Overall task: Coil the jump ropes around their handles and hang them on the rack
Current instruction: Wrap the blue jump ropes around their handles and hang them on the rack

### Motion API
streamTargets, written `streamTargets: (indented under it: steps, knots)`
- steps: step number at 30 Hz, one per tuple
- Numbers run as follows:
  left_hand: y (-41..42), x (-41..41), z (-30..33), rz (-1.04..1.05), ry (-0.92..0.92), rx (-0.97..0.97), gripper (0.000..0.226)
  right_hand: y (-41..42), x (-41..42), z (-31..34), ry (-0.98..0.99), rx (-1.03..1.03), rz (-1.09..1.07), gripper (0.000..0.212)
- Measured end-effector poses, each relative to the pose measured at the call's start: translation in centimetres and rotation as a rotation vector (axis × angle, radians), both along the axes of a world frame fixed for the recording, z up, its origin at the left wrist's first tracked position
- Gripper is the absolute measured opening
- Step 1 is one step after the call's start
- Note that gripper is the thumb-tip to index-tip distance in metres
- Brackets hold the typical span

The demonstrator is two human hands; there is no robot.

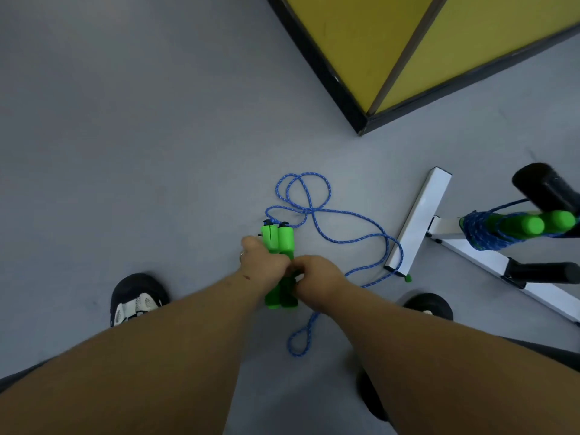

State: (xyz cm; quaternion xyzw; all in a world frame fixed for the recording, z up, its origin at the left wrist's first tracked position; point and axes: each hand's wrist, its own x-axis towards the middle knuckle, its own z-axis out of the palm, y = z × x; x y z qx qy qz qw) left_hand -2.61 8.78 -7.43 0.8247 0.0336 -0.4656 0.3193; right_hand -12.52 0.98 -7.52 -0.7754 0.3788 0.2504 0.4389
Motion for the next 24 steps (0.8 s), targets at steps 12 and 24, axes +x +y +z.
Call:
streamTargets:
  steps: [12, 24]
  knots:
    - [-4.6, 1.5, 17.5, 0.01, -0.113, -0.325, 0.064, -2.2, 0.7, 17.9, -0.385, -0.239, -0.116, 0.018]
    - [-5.7, 0.9, 32.5, -0.176, -0.548, -0.436, 0.039, -2.7, -2.1, 32.1, -0.769, 0.05, -0.266, 0.026]
